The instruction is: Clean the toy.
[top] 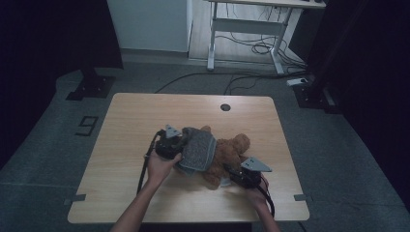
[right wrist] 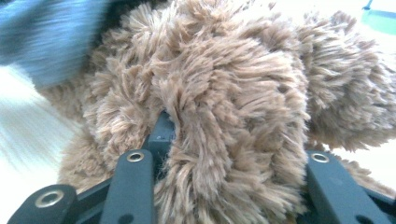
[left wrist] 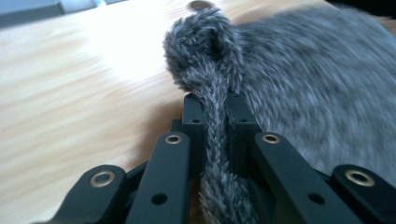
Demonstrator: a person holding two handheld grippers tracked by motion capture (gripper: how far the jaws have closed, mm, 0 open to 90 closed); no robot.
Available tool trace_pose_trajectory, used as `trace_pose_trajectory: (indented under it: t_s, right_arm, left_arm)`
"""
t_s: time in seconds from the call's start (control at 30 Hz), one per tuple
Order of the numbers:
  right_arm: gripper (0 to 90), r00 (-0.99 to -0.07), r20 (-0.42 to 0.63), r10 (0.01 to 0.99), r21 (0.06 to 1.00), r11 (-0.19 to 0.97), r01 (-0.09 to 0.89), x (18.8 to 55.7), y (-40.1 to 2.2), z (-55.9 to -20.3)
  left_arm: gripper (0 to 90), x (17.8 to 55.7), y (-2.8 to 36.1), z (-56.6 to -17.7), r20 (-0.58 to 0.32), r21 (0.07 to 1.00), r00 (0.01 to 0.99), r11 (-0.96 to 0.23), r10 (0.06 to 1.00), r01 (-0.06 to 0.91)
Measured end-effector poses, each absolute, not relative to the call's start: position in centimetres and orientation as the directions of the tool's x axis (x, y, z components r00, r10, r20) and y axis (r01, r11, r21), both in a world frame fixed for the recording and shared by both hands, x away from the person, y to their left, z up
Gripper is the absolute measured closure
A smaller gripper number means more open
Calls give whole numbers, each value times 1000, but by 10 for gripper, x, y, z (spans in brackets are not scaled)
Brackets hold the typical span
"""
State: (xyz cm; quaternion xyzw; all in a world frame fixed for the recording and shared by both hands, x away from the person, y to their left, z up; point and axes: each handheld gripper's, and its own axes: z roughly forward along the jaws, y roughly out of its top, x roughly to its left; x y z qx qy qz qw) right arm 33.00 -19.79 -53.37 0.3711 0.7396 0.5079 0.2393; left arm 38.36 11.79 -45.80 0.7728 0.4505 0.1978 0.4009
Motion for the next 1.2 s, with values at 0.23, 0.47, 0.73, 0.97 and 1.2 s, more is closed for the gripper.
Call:
trace_pose_trajectory:
  t_s: [0.23, 0.47, 0.73, 0.97, 1.2]
  right_arm:
    - [560, -618, 45, 785, 925, 201, 323, 329, -200, -535]
    - [565, -618, 45, 785, 928, 196, 317, 333, -198, -534]
    - [569, -613, -43, 789, 936, 246, 251, 354, -190, -528]
    - [567, -644, -28, 764, 937, 244, 250, 352, -197, -535]
    - [564, -663, 5, 749, 935, 231, 268, 348, -201, -540]
  left_arm:
    - [821, 384, 148, -510, -117, 700, 465, -260, 877, 666]
    - [833, 391, 146, -527, -232, 712, 471, -181, 851, 678]
    - [832, 407, 152, -517, -247, 730, 455, -145, 855, 668]
    - [826, 402, 164, -483, -284, 788, 463, -71, 840, 612]
    - [822, 407, 126, -421, -252, 858, 595, -108, 763, 502]
